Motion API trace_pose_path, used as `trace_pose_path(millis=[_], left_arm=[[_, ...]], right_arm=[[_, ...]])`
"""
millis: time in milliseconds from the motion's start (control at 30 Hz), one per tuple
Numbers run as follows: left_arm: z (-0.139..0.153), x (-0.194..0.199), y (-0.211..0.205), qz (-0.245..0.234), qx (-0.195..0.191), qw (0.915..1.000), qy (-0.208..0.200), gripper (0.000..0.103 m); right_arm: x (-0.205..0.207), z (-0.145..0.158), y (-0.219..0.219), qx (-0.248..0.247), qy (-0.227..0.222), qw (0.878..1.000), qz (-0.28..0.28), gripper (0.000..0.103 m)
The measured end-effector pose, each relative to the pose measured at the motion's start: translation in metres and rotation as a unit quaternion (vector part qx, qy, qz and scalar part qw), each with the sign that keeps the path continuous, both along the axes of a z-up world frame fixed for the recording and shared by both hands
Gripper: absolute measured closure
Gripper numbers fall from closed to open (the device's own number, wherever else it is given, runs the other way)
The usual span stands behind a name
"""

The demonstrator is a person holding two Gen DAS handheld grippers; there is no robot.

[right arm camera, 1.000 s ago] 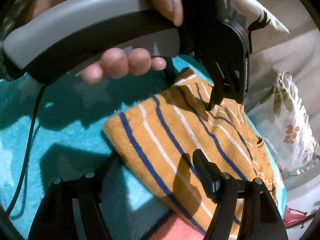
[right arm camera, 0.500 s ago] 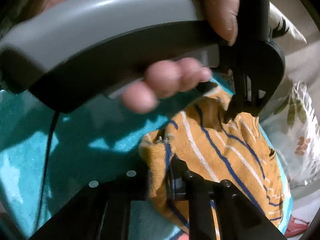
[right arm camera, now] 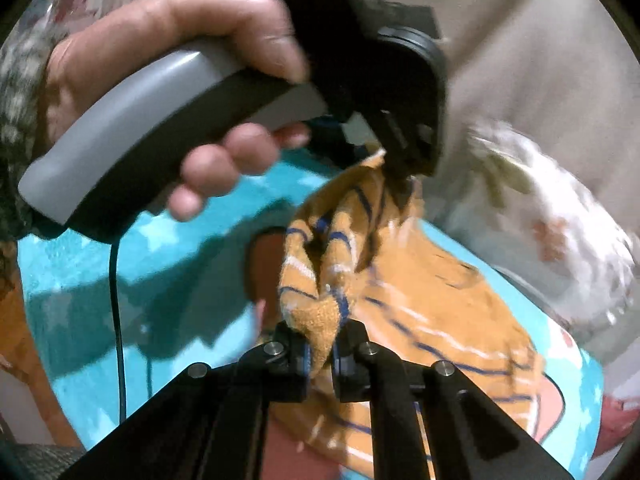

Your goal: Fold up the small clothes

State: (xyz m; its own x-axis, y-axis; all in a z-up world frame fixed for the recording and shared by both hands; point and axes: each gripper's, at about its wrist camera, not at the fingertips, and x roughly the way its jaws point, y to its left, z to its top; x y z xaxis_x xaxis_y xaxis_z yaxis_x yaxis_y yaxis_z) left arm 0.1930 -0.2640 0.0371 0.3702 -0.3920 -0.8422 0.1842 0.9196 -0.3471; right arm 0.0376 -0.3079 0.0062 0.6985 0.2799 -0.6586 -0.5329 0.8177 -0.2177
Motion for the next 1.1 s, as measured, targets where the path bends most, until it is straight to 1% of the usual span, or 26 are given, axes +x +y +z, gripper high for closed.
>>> trace_pose_path(millis=[100, 133, 167, 200, 267, 333, 367, 400, 433, 467, 533, 567, 600, 667, 733, 767, 800, 867, 900, 933, 967, 1000, 1033, 1067, 1100], left_arm=[[0.013, 0.001, -0.070, -0.039, 0.001, 0.9992, -0.010, 0.082], [0.013, 0.002, -0.094, -0.055, -0.001, 0.9984, -0.010, 0.082], [0.012, 0.002, -0.126, -0.077, 0.003, 0.9969, -0.010, 0.082], [0.008, 0.003, -0.147, -0.090, 0.008, 0.9959, -0.008, 0.082], [-0.008, 0.007, -0.188, -0.109, 0.017, 0.9938, 0.008, 0.081], [-0.032, 0.012, -0.216, -0.111, 0.017, 0.9930, 0.038, 0.077], [-0.043, 0.015, -0.225, -0.109, 0.010, 0.9926, 0.053, 0.076], [-0.047, 0.014, -0.228, -0.108, 0.004, 0.9924, 0.058, 0.075], [-0.046, 0.012, -0.228, -0.109, -0.006, 0.9921, 0.062, 0.074], [-0.042, 0.010, -0.226, -0.110, -0.020, 0.9917, 0.062, 0.073], [-0.023, 0.003, -0.217, -0.112, -0.048, 0.9911, 0.052, 0.069], [-0.015, -0.001, -0.211, -0.109, -0.052, 0.9917, 0.043, 0.060], [-0.002, -0.007, -0.202, -0.101, -0.052, 0.9932, 0.026, 0.047], [0.014, -0.018, -0.184, -0.074, -0.038, 0.9965, -0.003, 0.033], [0.021, -0.031, -0.161, -0.036, -0.004, 0.9990, -0.025, 0.033], [0.019, -0.035, -0.156, -0.024, 0.009, 0.9993, -0.028, 0.033], [0.016, -0.040, -0.145, -0.008, 0.022, 0.9993, -0.027, 0.033], [0.001, -0.051, -0.124, 0.019, 0.034, 0.9992, -0.014, 0.033], [-0.005, -0.054, -0.116, 0.030, 0.041, 0.9987, -0.008, 0.033], [-0.015, -0.059, -0.107, 0.047, 0.053, 0.9975, 0.001, 0.033], [-0.021, -0.062, -0.101, 0.057, 0.058, 0.9967, 0.006, 0.033], [-0.029, -0.066, -0.093, 0.069, 0.062, 0.9956, 0.014, 0.033], [-0.034, -0.072, -0.084, 0.078, 0.066, 0.9946, 0.020, 0.033], [-0.040, -0.076, -0.082, 0.086, 0.076, 0.9931, 0.023, 0.033], [-0.046, -0.081, -0.082, 0.090, 0.095, 0.9911, 0.025, 0.033]], right_arm=[[-0.003, 0.010, -0.069, 0.027, 0.001, 0.999, -0.037, 0.095], [-0.002, 0.011, -0.088, 0.031, 0.001, 0.998, -0.048, 0.095], [-0.004, 0.010, -0.112, 0.033, 0.000, 0.997, -0.066, 0.095], [-0.006, 0.008, -0.131, 0.032, 0.000, 0.996, -0.081, 0.095], [-0.005, -0.003, -0.167, 0.024, 0.015, 0.994, -0.110, 0.095], [-0.002, -0.019, -0.196, 0.020, 0.044, 0.990, -0.131, 0.094], [-0.005, -0.026, -0.207, 0.024, 0.063, 0.988, -0.141, 0.089], [-0.003, -0.031, -0.218, 0.034, 0.084, 0.986, -0.142, 0.083], [-0.003, -0.035, -0.229, 0.048, 0.105, 0.983, -0.145, 0.077], [-0.010, -0.035, -0.236, 0.055, 0.111, 0.981, -0.149, 0.067], [-0.016, -0.029, -0.252, 0.065, 0.109, 0.980, -0.152, 0.060], [-0.010, -0.028, -0.265, 0.070, 0.111, 0.979, -0.154, 0.055], [-0.008, -0.026, -0.274, 0.077, 0.113, 0.978, -0.159, 0.054], [0.004, -0.024, -0.295, 0.102, 0.125, 0.972, -0.171, 0.054], [0.020, -0.020, -0.315, 0.144, 0.141, 0.962, -0.185, 0.054], [0.034, -0.018, -0.321, 0.167, 0.150, 0.957, -0.186, 0.054], [0.046, -0.016, -0.327, 0.197, 0.163, 0.948, -0.188, 0.054], [0.070, -0.013, -0.333, 0.265, 0.194, 0.927, -0.183, 0.052], [0.081, -0.014, -0.335, 0.288, 0.207, 0.918, -0.179, 0.048], [0.100, -0.016, -0.335, 0.308, 0.223, 0.908, -0.174, 0.046], [0.110, -0.019, -0.330, 0.309, 0.232, 0.905, -0.176, 0.045], [0.121, -0.023, -0.325, 0.304, 0.241, 0.904, -0.181, 0.045], [0.127, -0.027, -0.318, 0.305, 0.255, 0.900, -0.179, 0.050], [0.140, -0.036, -0.314, 0.326, 0.291, 0.885, -0.162, 0.082], [0.152, -0.043, -0.312, 0.339, 0.321, 0.871, -0.150, 0.090]])
